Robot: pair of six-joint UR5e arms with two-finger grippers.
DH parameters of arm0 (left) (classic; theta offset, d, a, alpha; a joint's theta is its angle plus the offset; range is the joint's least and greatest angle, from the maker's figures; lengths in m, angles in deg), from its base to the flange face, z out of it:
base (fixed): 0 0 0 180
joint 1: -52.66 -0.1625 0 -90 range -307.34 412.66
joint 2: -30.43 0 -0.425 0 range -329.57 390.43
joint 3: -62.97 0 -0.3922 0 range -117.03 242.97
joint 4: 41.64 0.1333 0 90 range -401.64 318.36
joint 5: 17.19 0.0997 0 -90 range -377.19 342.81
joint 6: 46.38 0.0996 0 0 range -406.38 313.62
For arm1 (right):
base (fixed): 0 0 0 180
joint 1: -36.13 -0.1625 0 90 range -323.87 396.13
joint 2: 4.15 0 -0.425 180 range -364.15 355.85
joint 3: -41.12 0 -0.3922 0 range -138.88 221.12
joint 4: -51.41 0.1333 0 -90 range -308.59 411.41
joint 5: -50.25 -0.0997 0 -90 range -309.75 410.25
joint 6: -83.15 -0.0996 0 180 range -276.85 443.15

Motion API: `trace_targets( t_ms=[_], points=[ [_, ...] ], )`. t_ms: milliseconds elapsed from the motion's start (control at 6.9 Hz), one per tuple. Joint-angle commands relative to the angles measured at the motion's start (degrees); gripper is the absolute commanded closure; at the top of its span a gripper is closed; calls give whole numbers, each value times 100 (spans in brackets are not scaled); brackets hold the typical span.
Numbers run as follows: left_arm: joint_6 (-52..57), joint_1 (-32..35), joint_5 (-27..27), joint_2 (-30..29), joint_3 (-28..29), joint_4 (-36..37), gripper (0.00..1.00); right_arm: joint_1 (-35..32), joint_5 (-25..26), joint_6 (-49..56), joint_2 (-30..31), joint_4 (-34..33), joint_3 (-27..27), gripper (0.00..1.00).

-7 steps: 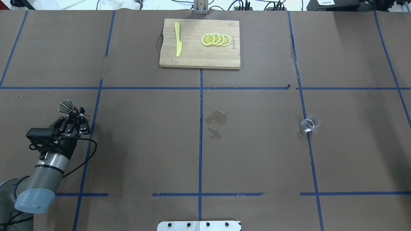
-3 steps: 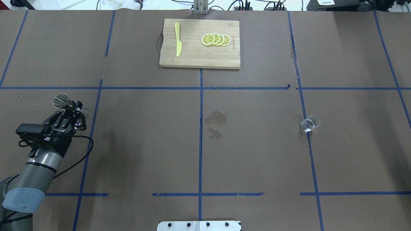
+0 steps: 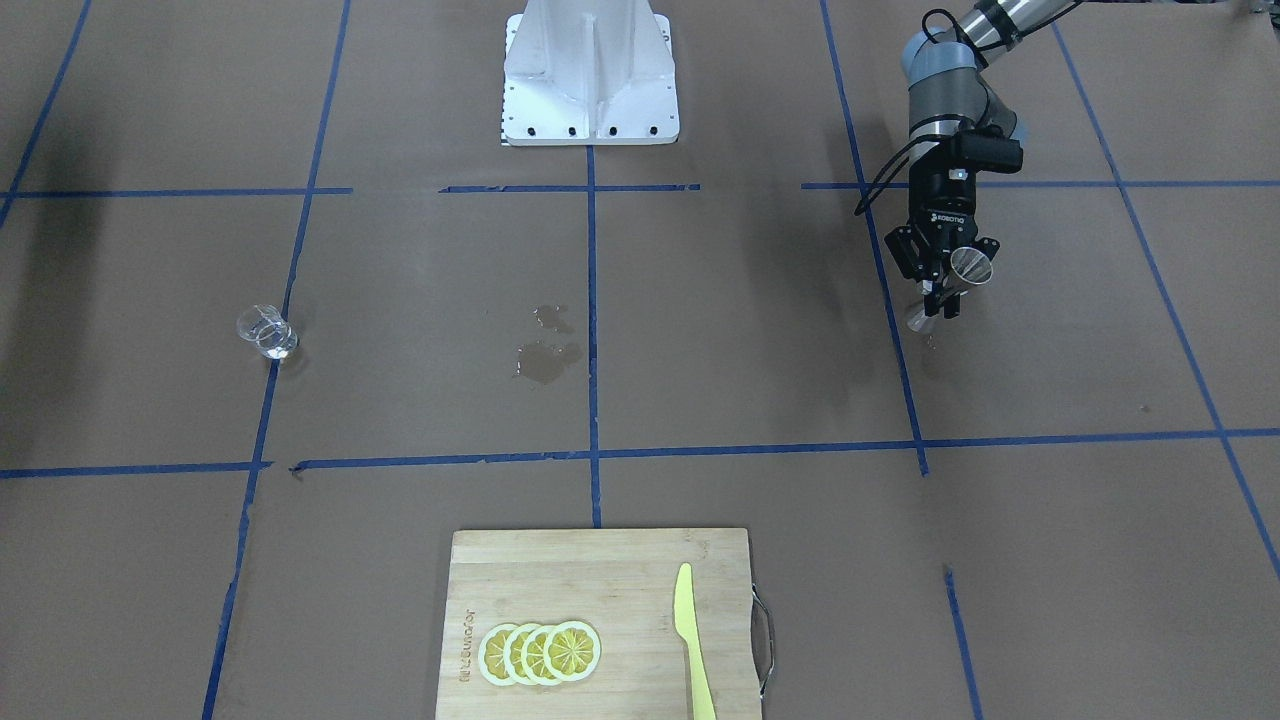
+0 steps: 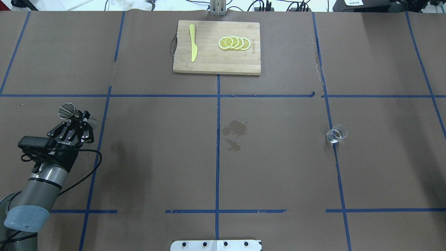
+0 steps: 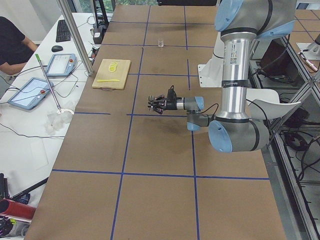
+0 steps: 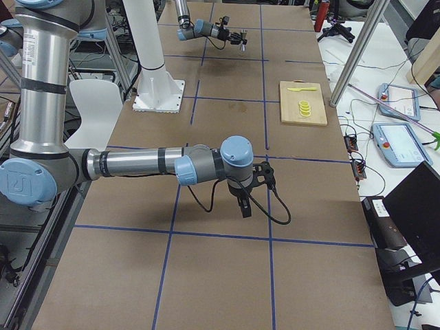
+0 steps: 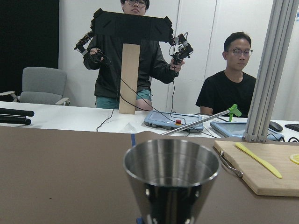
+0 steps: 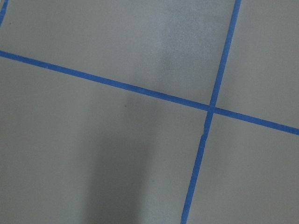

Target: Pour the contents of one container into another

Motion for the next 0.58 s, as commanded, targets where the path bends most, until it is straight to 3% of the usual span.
trace_targets(
  t_ms=[0,435],
  points=[
    [4,-31,189,-55,134,-19,100,1,3,-9,-56,2,2,0],
    [65,-67,479,-204,143,-10,100,253,21,-515,-529,158,-7,0]
  ],
)
